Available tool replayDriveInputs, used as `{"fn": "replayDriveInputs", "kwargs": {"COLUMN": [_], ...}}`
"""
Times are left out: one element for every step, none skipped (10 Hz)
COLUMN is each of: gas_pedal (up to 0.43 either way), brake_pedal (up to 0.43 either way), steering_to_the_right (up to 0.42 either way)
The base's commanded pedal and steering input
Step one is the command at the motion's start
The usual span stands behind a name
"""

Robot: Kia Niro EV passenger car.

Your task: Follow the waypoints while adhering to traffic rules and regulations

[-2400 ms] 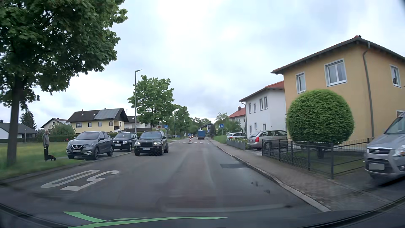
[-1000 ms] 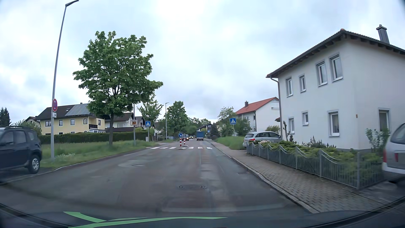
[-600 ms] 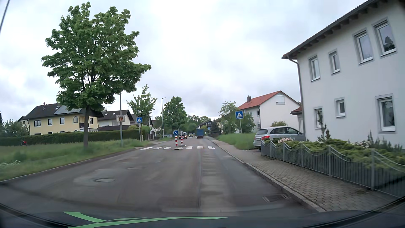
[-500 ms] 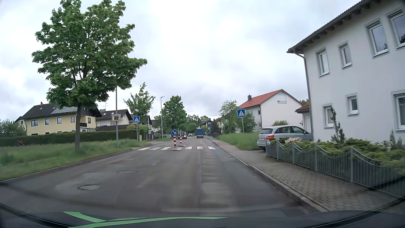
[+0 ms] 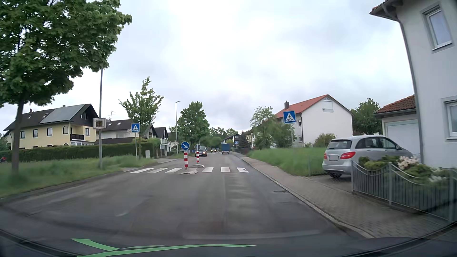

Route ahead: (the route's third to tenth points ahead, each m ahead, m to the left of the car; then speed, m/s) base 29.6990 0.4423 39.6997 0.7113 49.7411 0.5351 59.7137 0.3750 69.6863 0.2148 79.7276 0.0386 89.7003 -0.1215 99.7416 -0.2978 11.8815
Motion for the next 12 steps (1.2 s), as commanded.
{"fn": "replayDriveInputs", "kwargs": {"gas_pedal": [0.087, 0.087, 0.087, 0.087, 0.087, 0.087, 0.087, 0.087, 0.087, 0.087, 0.087, 0.098], "brake_pedal": [0.000, 0.000, 0.000, 0.000, 0.000, 0.000, 0.000, 0.000, 0.000, 0.000, 0.000, 0.000], "steering_to_the_right": [-0.001, -0.001, -0.001, -0.001, -0.001, -0.001, -0.001, -0.001, -0.003, -0.004, -0.006, -0.006]}}
